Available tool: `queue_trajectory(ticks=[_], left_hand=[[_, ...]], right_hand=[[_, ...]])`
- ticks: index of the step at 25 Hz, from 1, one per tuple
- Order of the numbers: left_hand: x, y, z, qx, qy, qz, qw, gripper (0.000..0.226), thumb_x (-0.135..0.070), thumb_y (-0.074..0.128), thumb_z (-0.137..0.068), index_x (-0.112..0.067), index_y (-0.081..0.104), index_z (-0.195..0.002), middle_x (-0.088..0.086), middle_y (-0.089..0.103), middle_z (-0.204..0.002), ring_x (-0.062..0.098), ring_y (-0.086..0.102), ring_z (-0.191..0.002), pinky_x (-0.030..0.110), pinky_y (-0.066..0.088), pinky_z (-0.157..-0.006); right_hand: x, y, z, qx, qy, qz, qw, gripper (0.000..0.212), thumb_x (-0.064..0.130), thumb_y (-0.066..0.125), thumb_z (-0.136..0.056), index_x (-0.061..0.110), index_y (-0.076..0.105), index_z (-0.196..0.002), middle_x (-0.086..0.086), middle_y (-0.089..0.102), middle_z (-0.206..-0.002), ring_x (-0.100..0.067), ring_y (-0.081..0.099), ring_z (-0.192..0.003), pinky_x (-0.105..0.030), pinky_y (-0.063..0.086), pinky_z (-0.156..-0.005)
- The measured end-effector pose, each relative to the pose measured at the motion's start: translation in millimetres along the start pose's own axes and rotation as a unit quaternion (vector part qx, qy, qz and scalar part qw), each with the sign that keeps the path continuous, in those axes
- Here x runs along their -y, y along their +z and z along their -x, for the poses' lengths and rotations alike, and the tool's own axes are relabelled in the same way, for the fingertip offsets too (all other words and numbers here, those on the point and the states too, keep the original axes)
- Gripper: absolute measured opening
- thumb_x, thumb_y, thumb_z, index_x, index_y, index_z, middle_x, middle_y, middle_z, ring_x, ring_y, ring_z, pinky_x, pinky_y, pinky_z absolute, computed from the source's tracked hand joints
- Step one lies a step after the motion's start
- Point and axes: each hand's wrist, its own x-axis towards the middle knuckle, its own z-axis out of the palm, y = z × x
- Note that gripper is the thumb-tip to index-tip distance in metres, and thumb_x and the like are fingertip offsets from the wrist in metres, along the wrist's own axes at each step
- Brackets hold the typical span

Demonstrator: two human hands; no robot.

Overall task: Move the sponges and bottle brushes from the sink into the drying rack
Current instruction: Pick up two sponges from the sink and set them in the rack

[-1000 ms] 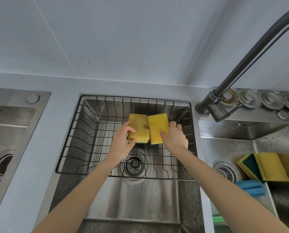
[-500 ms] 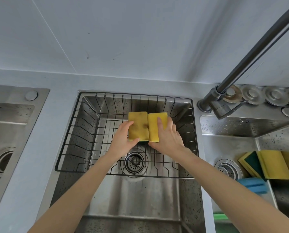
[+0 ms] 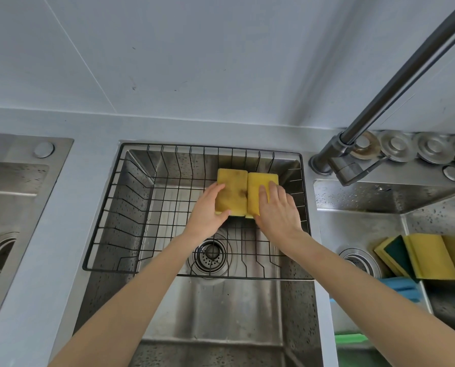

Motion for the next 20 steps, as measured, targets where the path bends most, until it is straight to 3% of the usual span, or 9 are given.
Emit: queue_trajectory(ticks=[8,20], left_hand=[[-0.3,3.1,-2.1,-0.003,0.000,-0.019,1.000,0.063,-0.013,0.061,-0.084,-0.011,0.031,-0.140,0.013,0.030,-0.149,0.027,0.033,-0.136,0.047,0.038,-0.109],[-2.8,-2.3,4.2,-0.004,-0.005,0.007,1.000,0.058,-0.008,0.057,-0.086,-0.009,0.032,-0.139,0.012,0.031,-0.148,0.026,0.041,-0.129,0.038,0.044,-0.104]], right_hand=[[-5.1,8.2,-3.2,0.007,-0.032,0.003,0.999,0.073,0.006,0.057,-0.088,0.001,0.010,-0.144,-0.017,0.010,-0.156,-0.032,0.008,-0.145,-0.038,0.027,-0.115],[-2.0,7.2,-2.2,0.001,-0.021,-0.023,1.000,0.080,-0.002,0.060,-0.083,0.003,0.008,-0.145,-0.017,0.006,-0.157,-0.032,0.004,-0.145,-0.039,0.024,-0.116]])
